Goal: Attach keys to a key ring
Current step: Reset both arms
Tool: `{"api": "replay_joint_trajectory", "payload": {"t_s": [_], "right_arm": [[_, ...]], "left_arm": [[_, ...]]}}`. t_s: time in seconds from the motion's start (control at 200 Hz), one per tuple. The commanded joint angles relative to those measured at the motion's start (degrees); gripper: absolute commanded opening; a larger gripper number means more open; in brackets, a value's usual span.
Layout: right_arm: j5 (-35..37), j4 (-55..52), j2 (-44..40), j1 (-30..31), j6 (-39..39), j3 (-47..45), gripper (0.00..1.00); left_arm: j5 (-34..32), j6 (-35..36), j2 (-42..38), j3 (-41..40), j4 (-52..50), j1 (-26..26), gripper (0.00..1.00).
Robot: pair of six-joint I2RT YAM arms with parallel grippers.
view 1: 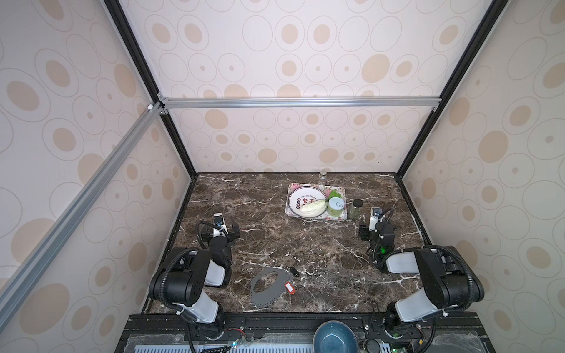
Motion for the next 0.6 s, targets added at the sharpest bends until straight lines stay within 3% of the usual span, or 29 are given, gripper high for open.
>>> {"api": "replay_joint_trajectory", "payload": {"t_s": [0.0, 0.11, 0.13, 0.145, 0.595], "right_arm": [[4.4, 6.1, 0.1, -0.9, 2.8, -2.8, 0.75], [1.6, -6.1, 0.3, -0.5, 1.3, 3.6, 0.72], [0.9, -6.0, -0.1, -0.7, 1.4, 3.3, 0.96], [1.0, -5.2, -0.4, -0.8, 1.4, 2.6, 1.00], [1.3, -4.3, 0.2, -0.6, 1.0, 2.7, 1.00]], "left_arm": [[0.2, -0.9, 0.0, 0.6, 1.0, 0.5, 1.00], [0.3, -0.9, 0.0, 0.5, 1.2, 0.4, 1.00], [0.2, -0.8, 0.2, 0.6, 1.5, 0.5, 1.00], [0.2, -0.8, 0.2, 0.5, 1.5, 0.5, 1.00], [0.2, -0.8, 0.2, 0.6, 1.2, 0.5, 1.00]]}}
